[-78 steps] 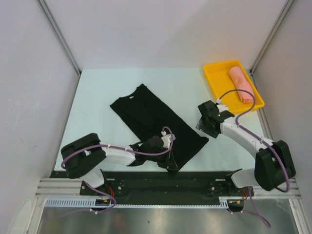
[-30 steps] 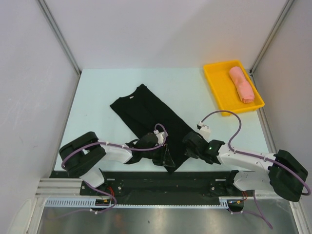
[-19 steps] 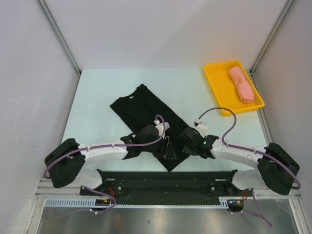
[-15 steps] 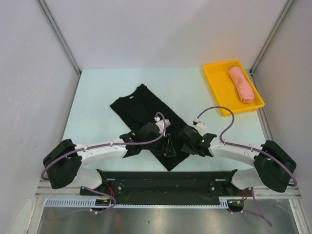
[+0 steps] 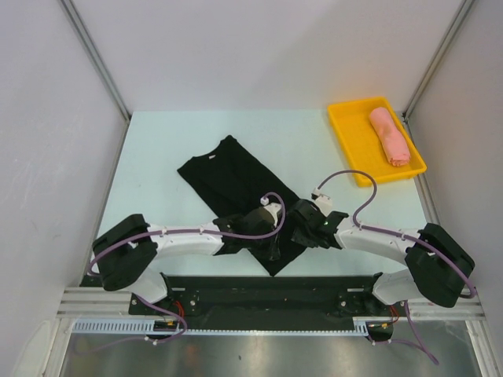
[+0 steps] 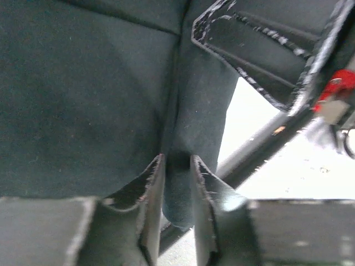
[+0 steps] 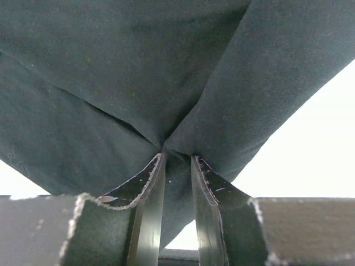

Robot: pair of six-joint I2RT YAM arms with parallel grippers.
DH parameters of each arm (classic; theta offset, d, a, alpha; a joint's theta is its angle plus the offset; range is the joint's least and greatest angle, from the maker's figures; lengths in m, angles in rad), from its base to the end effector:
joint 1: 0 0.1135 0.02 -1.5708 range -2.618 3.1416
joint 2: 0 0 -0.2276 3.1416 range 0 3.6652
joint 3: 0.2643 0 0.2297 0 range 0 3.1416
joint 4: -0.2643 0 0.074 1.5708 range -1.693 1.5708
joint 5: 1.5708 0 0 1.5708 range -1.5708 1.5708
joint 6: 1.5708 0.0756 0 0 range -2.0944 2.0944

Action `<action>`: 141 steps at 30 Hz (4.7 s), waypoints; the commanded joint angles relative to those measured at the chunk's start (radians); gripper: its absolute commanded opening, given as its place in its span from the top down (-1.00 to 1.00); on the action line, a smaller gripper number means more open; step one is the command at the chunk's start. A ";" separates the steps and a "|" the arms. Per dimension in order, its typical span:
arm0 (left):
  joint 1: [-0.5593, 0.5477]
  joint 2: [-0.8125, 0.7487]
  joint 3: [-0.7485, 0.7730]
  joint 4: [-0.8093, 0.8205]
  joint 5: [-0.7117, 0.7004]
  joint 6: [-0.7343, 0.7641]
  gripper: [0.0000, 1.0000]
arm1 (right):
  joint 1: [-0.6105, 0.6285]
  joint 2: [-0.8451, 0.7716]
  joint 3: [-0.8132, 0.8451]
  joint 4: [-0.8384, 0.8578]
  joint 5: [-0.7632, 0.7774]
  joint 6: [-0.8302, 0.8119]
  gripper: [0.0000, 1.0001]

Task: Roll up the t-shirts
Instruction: Roll the T-shirt to the center of the board.

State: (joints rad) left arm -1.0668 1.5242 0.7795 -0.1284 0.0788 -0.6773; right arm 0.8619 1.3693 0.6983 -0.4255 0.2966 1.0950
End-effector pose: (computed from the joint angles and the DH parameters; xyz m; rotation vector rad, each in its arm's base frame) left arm 0.1440 -0.2735 0.1202 0.5475 2.5800 -0.8013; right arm 0.1810 0.1771 0.1155 0.3985 2.5902 0.3067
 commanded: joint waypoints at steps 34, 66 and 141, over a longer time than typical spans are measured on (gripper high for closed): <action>-0.059 0.064 0.136 -0.117 -0.209 0.085 0.89 | -0.368 0.028 0.030 -0.044 0.009 -0.244 0.49; -0.308 0.295 0.385 -0.092 -0.617 0.294 -0.10 | -0.386 0.083 0.061 -0.035 -0.053 -0.247 0.44; -0.142 0.030 0.076 0.152 -0.136 0.143 -0.09 | -0.311 -0.156 -0.062 -0.157 -0.079 0.014 1.00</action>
State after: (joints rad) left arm -1.1473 1.6146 0.7605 0.1776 0.1295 -0.6285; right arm 0.5438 1.1835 0.5793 -0.5354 0.1616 1.0904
